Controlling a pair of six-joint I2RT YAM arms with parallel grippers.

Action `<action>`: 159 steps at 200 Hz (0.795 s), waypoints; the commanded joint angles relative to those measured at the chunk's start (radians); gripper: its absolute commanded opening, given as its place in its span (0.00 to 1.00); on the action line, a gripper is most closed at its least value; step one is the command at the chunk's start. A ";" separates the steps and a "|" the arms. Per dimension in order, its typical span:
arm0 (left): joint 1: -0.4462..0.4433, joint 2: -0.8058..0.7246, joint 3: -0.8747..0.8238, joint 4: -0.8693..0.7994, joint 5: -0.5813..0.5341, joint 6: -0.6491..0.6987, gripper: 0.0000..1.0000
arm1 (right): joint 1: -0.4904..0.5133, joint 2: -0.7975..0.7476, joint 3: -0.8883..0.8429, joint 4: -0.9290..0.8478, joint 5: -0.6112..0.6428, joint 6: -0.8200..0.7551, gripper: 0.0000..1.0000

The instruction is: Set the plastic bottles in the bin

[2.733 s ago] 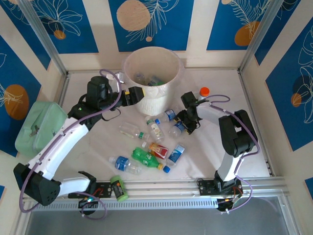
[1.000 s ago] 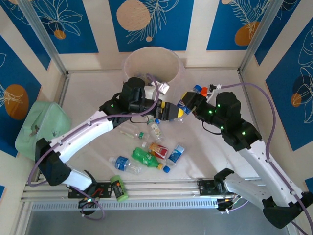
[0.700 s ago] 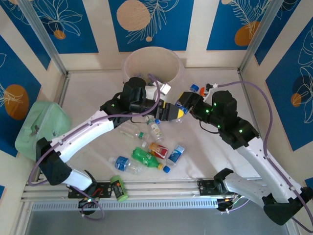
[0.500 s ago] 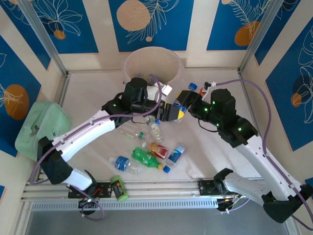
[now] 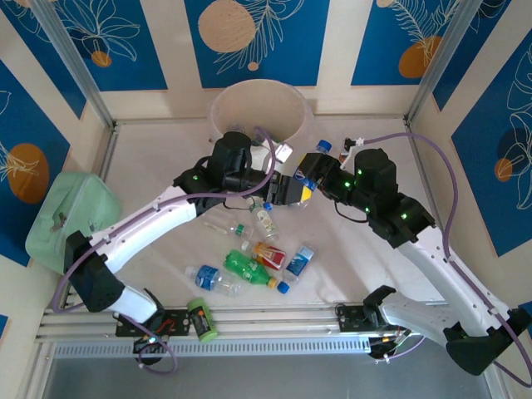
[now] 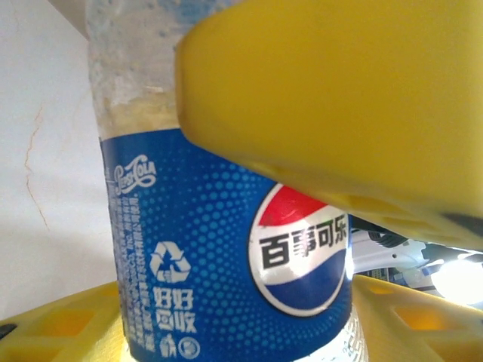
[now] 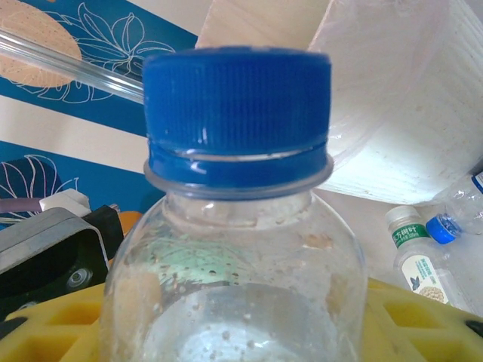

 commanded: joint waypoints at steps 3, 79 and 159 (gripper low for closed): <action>-0.023 -0.015 0.055 -0.036 -0.003 0.091 0.52 | 0.007 0.000 0.033 0.041 0.035 0.000 0.57; 0.020 -0.058 0.100 -0.204 -0.161 0.232 0.49 | -0.083 -0.038 0.071 -0.156 0.064 -0.013 0.90; 0.128 0.024 0.420 -0.485 -0.563 0.355 0.51 | -0.122 -0.115 0.002 -0.269 0.090 0.011 0.90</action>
